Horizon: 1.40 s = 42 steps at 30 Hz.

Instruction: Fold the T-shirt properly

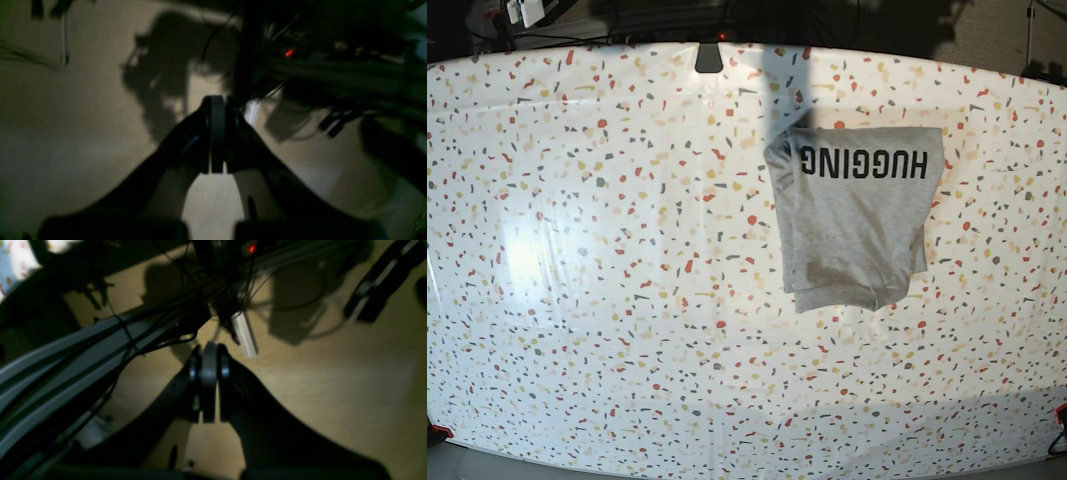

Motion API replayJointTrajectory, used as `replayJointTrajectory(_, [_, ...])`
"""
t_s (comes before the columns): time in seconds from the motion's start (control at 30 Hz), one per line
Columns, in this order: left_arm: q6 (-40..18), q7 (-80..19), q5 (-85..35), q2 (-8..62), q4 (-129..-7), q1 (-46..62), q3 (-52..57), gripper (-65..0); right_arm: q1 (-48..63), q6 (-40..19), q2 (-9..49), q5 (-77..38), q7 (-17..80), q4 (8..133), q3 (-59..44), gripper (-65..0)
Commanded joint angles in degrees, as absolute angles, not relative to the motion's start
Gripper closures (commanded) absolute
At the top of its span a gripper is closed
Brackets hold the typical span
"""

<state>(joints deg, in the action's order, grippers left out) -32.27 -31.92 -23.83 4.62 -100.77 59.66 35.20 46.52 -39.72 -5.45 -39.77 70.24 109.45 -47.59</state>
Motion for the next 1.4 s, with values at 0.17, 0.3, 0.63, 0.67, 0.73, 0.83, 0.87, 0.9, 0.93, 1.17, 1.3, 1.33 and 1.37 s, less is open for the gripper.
replayJointTrajectory(0.17, [-36.0,-25.7,-19.4,4.9,-86.7,55.2,35.5,0.0,47.3,-40.0,-4.6,-29.1,56.9,94.9,-47.5,0.0])
replayJointTrajectory(0.3, [-36.5,-23.4,-16.1,5.0,-74.3,49.8,35.5,0.0,47.2,-40.0,0.6,-22.6,46.8,83.7,-43.9,0.0])
replayJointTrajectory(0.63, [-36.4,-10.4,-3.7,4.9,-43.8,35.0,35.5,0.0,33.4,-40.0,15.8,-13.8,33.6,49.2,-28.1,0.0])
replayJointTrajectory(0.67, [-36.4,-10.4,-2.3,5.0,-41.6,33.5,35.5,0.0,31.2,-40.0,16.8,-12.7,31.8,45.4,-26.5,0.0])
replayJointTrajectory(0.73, [-36.4,-10.4,0.1,4.9,-38.0,30.5,35.5,0.0,27.0,-40.0,18.3,-11.0,28.0,38.3,-23.1,0.0])
replayJointTrajectory(0.83, [-32.8,-10.3,0.3,4.8,-33.5,26.4,35.5,0.0,21.2,-39.1,19.1,-9.2,24.5,29.8,-18.3,0.0])
replayJointTrajectory(0.87, [-30.9,-10.0,0.5,4.7,-32.2,25.2,35.5,0.0,19.4,-38.4,19.0,-8.7,23.8,27.7,-16.8,0.0])
replayJointTrajectory(0.9, [-29.8,-9.1,1.7,4.7,-31.0,24.0,35.5,0.0,17.7,-37.9,18.8,-8.7,23.4,26.0,-15.2,0.0])
replayJointTrajectory(0.93, [-28.6,-7.8,3.4,4.6,-29.8,22.9,35.5,0.0,16.2,-37.6,18.6,-8.7,23.0,24.7,-13.6,0.0])
replayJointTrajectory(1.17, [-22.9,-5.9,6.5,4.5,-21.7,14.2,35.5,0.0,10.0,-30.0,15.4,-8.8,20.3,22.0,-3.9,0.0])
replayJointTrajectory(1.3, [-17.3,-5.7,10.9,3.6,-17.2,10.9,35.5,0.0,9.2,-28.1,13.9,-8.8,20.3,22.0,-0.3,0.0])
replayJointTrajectory(1.33, [-17.3,-5.3,11.0,3.5,-16.4,10.4,35.5,0.0,9.2,-28.1,13.6,-8.8,20.3,22.0,0.3,0.0])
replayJointTrajectory(1.37, [-17.3,-4.8,10.9,3.5,-15.7,10.0,35.5,0.0,9.3,-28.0,13.4,-8.8,20.3,22.0,0.7,0.0])
